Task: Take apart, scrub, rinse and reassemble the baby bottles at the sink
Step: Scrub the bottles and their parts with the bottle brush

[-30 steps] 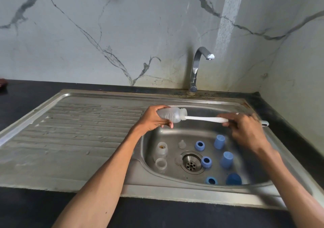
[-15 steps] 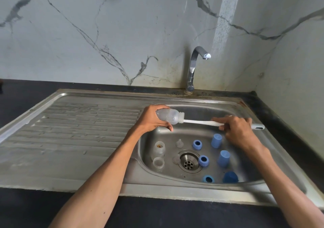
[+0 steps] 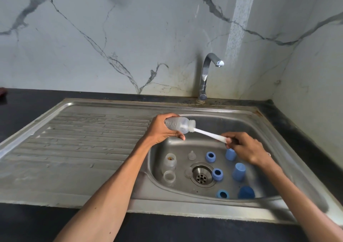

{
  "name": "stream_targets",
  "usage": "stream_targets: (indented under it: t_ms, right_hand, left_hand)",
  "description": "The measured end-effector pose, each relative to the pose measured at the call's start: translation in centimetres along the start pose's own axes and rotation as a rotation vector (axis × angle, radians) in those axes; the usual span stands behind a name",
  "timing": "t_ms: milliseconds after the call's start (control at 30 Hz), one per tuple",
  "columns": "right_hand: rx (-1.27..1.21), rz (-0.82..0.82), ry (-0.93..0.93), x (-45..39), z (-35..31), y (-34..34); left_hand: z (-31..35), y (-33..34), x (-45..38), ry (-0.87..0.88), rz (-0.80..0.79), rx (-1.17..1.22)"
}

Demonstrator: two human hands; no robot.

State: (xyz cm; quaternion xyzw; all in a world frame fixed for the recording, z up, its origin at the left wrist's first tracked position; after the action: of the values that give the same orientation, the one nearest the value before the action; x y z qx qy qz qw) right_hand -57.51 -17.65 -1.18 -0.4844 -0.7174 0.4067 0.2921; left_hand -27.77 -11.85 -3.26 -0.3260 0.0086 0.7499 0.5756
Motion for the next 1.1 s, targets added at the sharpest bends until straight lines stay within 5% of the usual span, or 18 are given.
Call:
stream_targets:
  t_ms: [167, 400, 567, 767, 1000, 1100]
  right_hand:
    - [-0.052, -0.056, 0.030, -0.1, 0.1, 0.1]
    - [-0.057, 0.412, -0.148, 0.8, -0.7, -2.5]
    - [-0.079, 0.152, 0.022, 0.7, -0.2, -1.8]
    - [-0.040, 0.038, 0.050, 0.2, -0.2, -1.2]
    - [-0.238, 0.440, -0.105, 0.5, 0.2, -3.1]
    - [-0.154, 0.402, -0.098, 0.6, 0.1, -2.8]
  left_hand:
    - [0.6, 0.0, -0.2, -0.015, 0.049, 0.004]
    - [2.2, 0.9, 0.2, -0.175, -0.049, 0.306]
    - [2.1, 1.0, 0.3, -0.185, -0.060, 0.521]
    - [1.6, 0.7, 0.0, -0.196, 0.006, 0.558]
    - [2.3, 0.8, -0.2, -0.098, 0.031, 0.488]
    - [2.4, 1.0, -0.2, -0.085, 0.041, 0.515]
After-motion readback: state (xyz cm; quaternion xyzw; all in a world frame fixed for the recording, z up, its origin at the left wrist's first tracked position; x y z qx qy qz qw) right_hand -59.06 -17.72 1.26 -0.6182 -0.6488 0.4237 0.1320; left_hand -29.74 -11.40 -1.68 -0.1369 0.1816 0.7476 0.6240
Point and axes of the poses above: each hand's wrist, its own x-axis away from the middle knuckle, its own y-axis out of the palm, z = x × y, the point moved 1 cm from there along -x, towards the middle knuckle, and after that the axes turned 13 degrees about y, right-handed, at the moved point
